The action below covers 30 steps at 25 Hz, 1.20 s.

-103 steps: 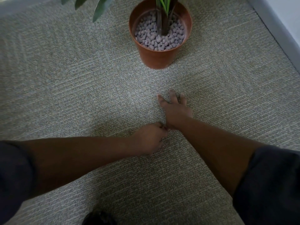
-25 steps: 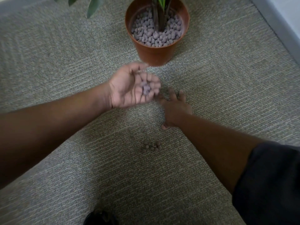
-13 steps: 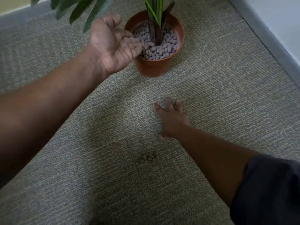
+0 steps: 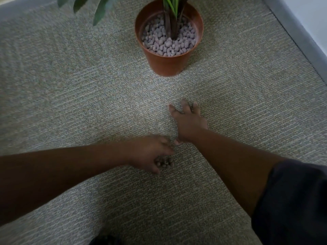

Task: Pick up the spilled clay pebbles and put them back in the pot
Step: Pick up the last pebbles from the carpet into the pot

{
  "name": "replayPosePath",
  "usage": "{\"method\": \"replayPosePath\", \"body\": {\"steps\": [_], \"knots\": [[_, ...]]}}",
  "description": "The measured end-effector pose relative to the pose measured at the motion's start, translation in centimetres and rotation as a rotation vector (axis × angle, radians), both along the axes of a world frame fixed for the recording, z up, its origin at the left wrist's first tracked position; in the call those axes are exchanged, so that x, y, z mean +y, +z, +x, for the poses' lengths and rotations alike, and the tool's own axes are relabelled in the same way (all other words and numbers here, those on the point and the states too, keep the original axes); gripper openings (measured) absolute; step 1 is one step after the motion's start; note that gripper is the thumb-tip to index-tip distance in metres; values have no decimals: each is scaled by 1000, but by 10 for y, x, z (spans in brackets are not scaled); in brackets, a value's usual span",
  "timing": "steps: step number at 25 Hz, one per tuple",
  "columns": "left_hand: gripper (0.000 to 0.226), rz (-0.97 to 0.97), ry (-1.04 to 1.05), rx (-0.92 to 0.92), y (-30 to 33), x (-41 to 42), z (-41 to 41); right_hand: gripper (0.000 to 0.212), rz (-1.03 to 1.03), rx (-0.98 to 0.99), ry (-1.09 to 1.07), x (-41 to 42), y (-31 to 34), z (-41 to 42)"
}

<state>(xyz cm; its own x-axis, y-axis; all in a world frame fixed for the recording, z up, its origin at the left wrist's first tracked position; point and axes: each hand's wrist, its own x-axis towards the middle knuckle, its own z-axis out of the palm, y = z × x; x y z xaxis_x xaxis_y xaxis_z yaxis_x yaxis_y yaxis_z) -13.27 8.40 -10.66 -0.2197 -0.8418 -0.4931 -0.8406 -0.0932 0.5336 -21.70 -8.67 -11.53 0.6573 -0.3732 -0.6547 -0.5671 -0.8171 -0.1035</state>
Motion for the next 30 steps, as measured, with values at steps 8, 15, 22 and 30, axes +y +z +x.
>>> {"method": "replayPosePath", "body": {"steps": [8, 15, 22, 30], "knots": [[56, -100, -106, -157, -23, 5, -38, 139, 0, 9, 3, 0, 1, 1], [14, -177, -85, -39, -25, -9, -42, 136, 9, 8, 5, 0, 3, 0], [12, -301, 194, 212, -23, -9, -34, 136, 4, -3, 1, 0, 1, 0], [18, 337, 1296, 1258, 12, -18, 32, 140, 13, 1, -1, -2, -2, 1]]}}
